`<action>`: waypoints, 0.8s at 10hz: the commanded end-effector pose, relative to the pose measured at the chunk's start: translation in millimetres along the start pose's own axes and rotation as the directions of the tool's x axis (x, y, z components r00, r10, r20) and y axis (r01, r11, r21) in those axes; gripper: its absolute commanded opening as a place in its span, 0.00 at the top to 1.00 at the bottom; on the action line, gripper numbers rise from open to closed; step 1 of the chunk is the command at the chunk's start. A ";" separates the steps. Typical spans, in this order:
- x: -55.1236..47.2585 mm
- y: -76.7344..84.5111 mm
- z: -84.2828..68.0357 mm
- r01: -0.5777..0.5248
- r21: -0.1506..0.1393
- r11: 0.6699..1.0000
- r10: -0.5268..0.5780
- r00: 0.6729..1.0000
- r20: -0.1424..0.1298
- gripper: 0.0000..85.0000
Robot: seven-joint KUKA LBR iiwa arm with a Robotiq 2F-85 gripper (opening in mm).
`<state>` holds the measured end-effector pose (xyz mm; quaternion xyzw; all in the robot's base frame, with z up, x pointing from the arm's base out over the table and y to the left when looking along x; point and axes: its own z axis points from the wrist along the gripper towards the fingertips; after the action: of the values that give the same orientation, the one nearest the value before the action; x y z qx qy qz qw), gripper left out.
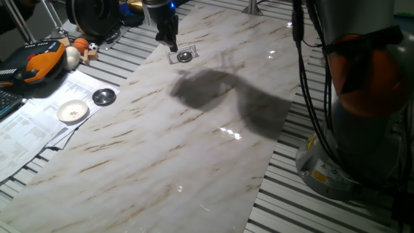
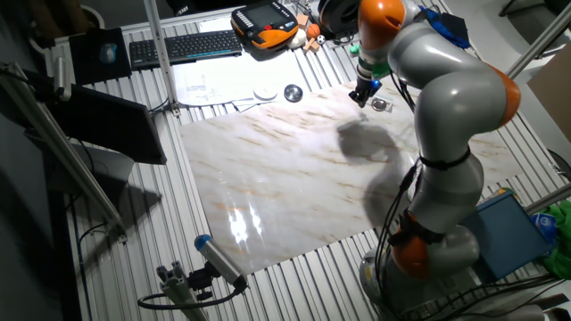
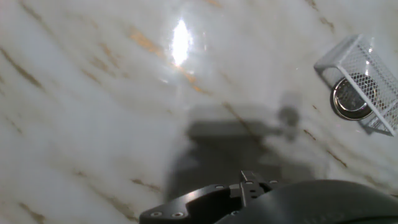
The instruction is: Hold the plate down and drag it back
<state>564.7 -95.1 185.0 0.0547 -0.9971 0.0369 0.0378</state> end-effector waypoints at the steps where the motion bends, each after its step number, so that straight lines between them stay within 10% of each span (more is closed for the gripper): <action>1: 0.0 0.2 0.3 -0.424 -0.025 0.905 0.423 0.906 -0.025 1.00; 3: 0.0 0.2 0.3 -0.506 -0.056 0.861 0.508 0.860 0.042 1.00; 6: 0.1 -2.2 6.1 -0.561 -0.054 0.826 0.558 0.801 0.220 1.00; 8: -2.0 -13.4 18.5 -0.536 -0.046 0.843 0.527 0.804 0.275 1.00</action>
<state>567.7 -112.3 165.1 -0.0902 -0.9918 0.0326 -0.0839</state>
